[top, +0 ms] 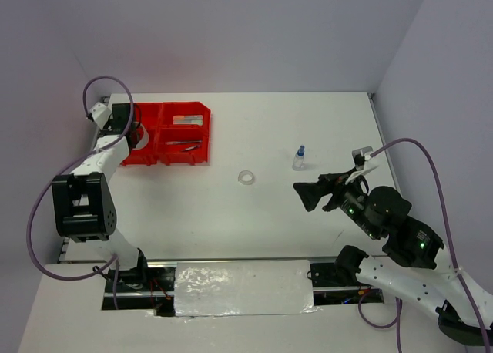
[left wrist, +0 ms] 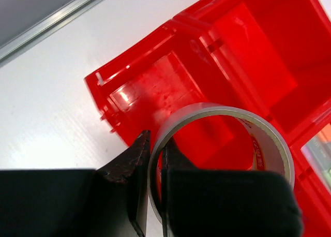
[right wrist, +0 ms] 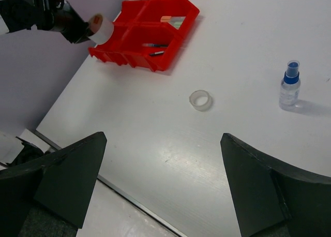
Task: Sort the stationery into containers
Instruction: Place the stationery in the storage box.
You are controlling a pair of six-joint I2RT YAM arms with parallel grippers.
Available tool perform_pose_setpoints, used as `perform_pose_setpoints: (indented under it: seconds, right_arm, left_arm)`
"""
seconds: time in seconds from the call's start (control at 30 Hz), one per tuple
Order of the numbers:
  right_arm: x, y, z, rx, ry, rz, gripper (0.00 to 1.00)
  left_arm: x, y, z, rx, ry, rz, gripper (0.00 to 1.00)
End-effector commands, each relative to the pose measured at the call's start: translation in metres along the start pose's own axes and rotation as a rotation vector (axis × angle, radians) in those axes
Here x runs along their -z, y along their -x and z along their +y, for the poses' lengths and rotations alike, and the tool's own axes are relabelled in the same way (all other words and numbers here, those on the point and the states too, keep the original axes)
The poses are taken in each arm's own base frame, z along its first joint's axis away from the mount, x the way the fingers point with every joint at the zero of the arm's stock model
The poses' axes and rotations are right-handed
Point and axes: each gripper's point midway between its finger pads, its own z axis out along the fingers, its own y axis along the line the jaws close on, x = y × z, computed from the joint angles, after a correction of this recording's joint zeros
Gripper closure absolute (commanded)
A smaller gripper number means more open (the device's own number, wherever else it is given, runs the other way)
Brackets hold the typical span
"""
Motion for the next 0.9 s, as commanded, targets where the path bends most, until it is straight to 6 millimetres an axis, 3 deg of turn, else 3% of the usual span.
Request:
perform_pose_setpoints:
  seconds: [0.0, 0.33, 0.47, 0.67, 0.73, 0.83, 0.87]
  right_arm:
    - [-0.005, 0.009, 0.008, -0.002, 0.029, -0.027, 0.0]
    - [-0.002, 0.01, 0.01, -0.011, 0.042, -0.037, 0.0]
    - [-0.003, 0.008, 0.009, -0.01, 0.04, -0.032, 0.0]
    - [-0.005, 0.008, 0.012, -0.015, 0.051, -0.031, 0.0]
    - [-0.005, 0.007, 0.013, -0.012, 0.055, -0.027, 0.0]
    - [-0.006, 0.007, 0.012, -0.01, 0.049, -0.026, 0.0]
    - [-0.005, 0.008, 0.012, -0.01, 0.05, -0.028, 0.0]
  left_arm:
    - [-0.01, 0.018, -0.015, 0.035, -0.017, -0.046, 0.95]
    - [-0.03, 0.001, -0.017, 0.01, -0.009, -0.022, 0.73]
    - [-0.028, 0.002, -0.014, 0.02, 0.007, -0.03, 0.51]
    - [-0.019, 0.01, -0.008, 0.034, 0.018, -0.048, 0.24]
    - [-0.014, 0.013, -0.014, 0.048, -0.014, -0.044, 0.21]
    - [0.005, 0.028, -0.024, 0.078, -0.087, -0.061, 0.16]
    - [0.021, 0.04, -0.028, 0.09, -0.134, -0.084, 0.15]
